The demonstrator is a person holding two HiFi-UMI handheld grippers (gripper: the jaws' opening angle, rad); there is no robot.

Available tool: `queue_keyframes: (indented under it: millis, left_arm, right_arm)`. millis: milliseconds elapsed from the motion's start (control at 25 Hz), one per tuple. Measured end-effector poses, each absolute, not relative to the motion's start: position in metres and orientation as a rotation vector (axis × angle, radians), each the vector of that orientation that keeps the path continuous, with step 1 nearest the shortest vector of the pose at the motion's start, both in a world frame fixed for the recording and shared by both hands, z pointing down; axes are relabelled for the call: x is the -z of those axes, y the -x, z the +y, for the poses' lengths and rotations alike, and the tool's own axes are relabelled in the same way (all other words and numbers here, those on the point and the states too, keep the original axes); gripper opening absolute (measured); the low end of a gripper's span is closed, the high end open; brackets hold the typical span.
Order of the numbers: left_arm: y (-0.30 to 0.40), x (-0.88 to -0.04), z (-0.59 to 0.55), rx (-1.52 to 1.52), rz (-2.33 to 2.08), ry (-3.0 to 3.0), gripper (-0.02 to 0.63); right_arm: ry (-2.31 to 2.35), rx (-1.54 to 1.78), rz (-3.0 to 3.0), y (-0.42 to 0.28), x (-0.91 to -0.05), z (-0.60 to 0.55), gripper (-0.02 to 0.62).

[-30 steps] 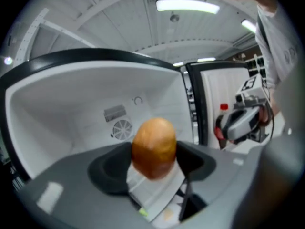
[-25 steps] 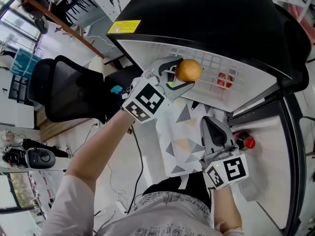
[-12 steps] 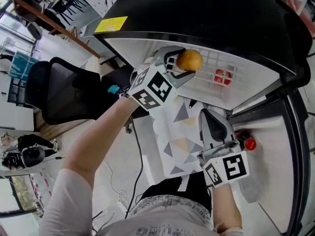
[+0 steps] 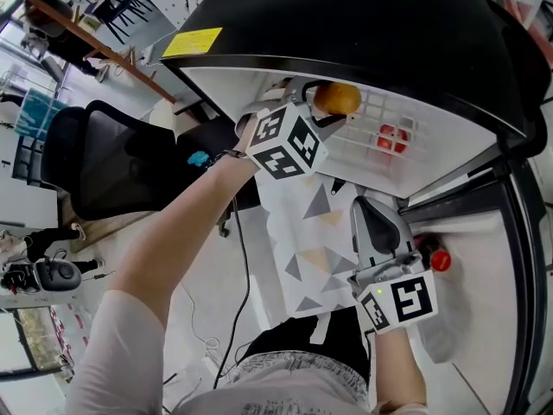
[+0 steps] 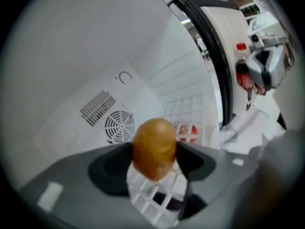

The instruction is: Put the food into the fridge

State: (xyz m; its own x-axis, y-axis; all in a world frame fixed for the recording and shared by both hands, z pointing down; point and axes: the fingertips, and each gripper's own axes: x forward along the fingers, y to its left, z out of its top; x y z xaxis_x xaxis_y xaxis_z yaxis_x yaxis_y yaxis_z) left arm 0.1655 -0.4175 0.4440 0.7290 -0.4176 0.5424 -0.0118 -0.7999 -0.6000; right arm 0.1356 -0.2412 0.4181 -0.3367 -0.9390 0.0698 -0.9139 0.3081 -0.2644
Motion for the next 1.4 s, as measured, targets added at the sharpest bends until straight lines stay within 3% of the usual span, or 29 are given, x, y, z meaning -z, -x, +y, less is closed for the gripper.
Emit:
queue_keyframes:
  millis: [1400]
  left_arm:
    - [-0.176, -0.461, -0.435, 1.129, 0.246, 2.156, 0.328]
  right_arm:
    - [1.757, 0.389, 2.414, -0.137, -0.412, -0.232, -0.008]
